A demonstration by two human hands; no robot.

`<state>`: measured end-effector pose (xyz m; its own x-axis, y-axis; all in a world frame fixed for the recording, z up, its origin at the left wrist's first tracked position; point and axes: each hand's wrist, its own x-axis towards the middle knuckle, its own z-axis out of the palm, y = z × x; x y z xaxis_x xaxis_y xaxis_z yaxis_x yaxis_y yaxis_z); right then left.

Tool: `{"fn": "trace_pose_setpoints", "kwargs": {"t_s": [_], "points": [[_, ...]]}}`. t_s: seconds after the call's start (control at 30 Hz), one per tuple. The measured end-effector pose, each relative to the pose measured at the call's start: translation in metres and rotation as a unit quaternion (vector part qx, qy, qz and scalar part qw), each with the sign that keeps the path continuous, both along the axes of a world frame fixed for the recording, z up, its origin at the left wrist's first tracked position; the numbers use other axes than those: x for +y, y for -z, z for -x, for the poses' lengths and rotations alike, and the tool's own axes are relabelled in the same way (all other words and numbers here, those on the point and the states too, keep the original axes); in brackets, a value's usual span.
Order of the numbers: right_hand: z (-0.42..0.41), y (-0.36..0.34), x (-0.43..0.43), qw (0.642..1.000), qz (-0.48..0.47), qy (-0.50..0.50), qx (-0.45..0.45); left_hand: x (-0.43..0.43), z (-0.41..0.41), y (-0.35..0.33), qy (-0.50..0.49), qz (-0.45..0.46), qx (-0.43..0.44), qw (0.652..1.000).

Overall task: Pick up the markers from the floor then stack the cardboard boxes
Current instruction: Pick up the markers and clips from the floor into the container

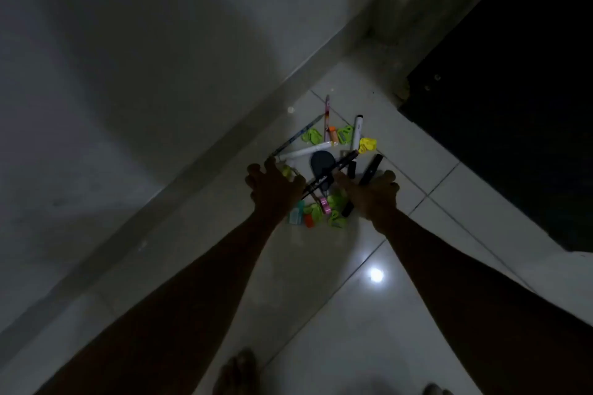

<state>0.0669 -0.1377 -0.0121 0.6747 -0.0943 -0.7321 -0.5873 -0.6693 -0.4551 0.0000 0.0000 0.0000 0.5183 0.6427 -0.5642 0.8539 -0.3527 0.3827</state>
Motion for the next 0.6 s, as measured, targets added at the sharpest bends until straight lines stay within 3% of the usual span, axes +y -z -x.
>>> {"fn": "trace_pose_setpoints", "kwargs": {"t_s": [0.27, 0.37, 0.6], "points": [[-0.015, 0.016, 0.022, 0.999, 0.037, -0.003, -0.011, 0.013, -0.018, 0.025, -0.098, 0.07, 0.035, 0.992], [-0.011, 0.017, 0.027, 0.997, 0.064, -0.043, -0.033, 0.005, -0.017, 0.032, -0.067, 0.085, 0.042, 0.993], [-0.005, 0.025, 0.024, 0.993, 0.065, -0.079, -0.063, -0.009, -0.015, 0.036, 0.067, 0.015, 0.056, 0.996]]}}
